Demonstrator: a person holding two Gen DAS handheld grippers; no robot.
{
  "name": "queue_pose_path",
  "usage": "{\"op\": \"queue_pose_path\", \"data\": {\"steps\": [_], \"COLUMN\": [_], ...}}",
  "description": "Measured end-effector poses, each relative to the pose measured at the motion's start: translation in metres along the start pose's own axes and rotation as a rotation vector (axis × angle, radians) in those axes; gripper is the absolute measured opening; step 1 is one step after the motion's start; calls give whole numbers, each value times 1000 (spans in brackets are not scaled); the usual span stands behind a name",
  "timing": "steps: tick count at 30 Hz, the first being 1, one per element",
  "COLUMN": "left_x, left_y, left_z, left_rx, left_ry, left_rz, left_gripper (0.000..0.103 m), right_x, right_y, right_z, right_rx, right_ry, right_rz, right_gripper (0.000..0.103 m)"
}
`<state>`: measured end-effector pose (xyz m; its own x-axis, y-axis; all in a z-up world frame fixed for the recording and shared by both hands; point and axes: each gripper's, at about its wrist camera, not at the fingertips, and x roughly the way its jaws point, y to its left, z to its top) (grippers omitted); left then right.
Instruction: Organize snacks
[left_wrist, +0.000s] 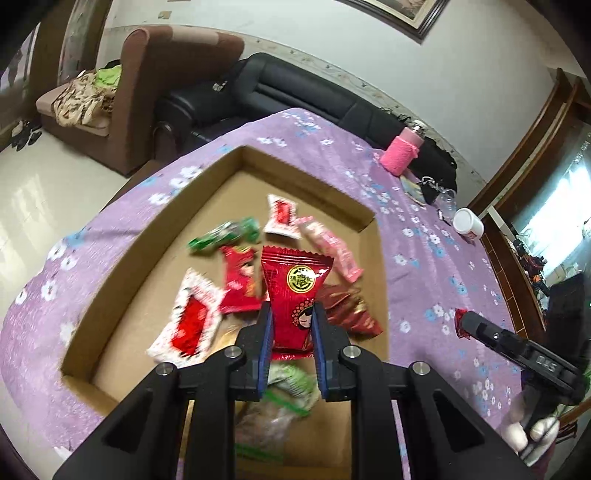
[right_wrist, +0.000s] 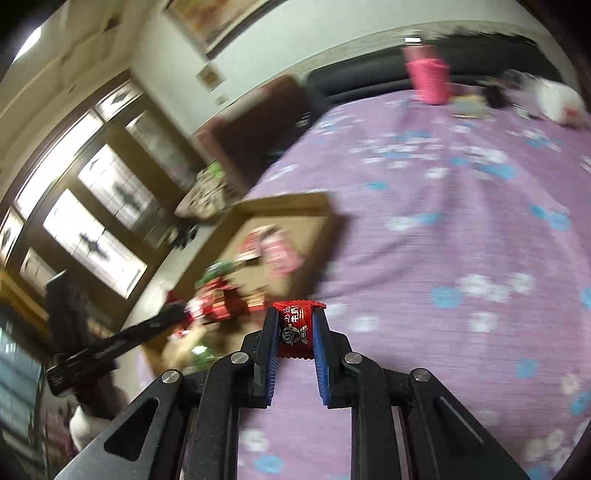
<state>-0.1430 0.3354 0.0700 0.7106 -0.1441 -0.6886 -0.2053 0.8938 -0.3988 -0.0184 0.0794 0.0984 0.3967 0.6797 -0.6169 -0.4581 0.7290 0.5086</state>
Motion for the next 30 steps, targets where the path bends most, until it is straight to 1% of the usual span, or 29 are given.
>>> {"op": "queue_pose_path", "data": {"steps": [2, 7, 12, 14, 15, 17, 18, 19, 23, 25, 29, 30], "left_x": [-1, 0, -3, -3, -3, -3, -5, -6, -18, -26, -36, -38], "left_y": [7, 19, 23, 23, 23, 23, 24, 24, 25, 25, 23, 21], "left_z": [-3, -10, -13, -13, -13, -13, -12, -12, -8, -6, -3, -2], "left_rx": [-4, -14, -20, -19, -20, -27, -32, -38, -54, -66, -77, -72], "left_ry": [9, 24, 25, 26, 26, 23, 19, 11, -26, -49, -83, -92], "left_rz": [13, 32, 23, 10, -2, -15, -19, -23, -35, -39, -38, -31], "left_gripper": [18, 18, 19, 22, 26, 36, 43, 46, 48, 55, 62, 67], "right_x": [18, 57, 86, 95, 97, 99, 101, 102, 92, 85, 70, 66], "right_y": [28, 68, 86, 89, 89, 89, 90, 89, 90, 88, 81, 80], "right_z": [-2, -7, -13, -14, -15, -16, -16, -16, -15, -13, -9, -8], "right_rx": [-55, -137, -204, -216, -219, -226, -231, -235, -240, -228, -190, -182], "right_ry": [29, 79, 100, 107, 108, 103, 99, 98, 74, 58, 20, 12], "right_rz": [20, 13, -59, -84, -91, -109, -119, -125, -122, -110, -106, -105], "right_gripper": [20, 20, 20, 20, 20, 21, 21, 21, 22, 22, 24, 25]}}
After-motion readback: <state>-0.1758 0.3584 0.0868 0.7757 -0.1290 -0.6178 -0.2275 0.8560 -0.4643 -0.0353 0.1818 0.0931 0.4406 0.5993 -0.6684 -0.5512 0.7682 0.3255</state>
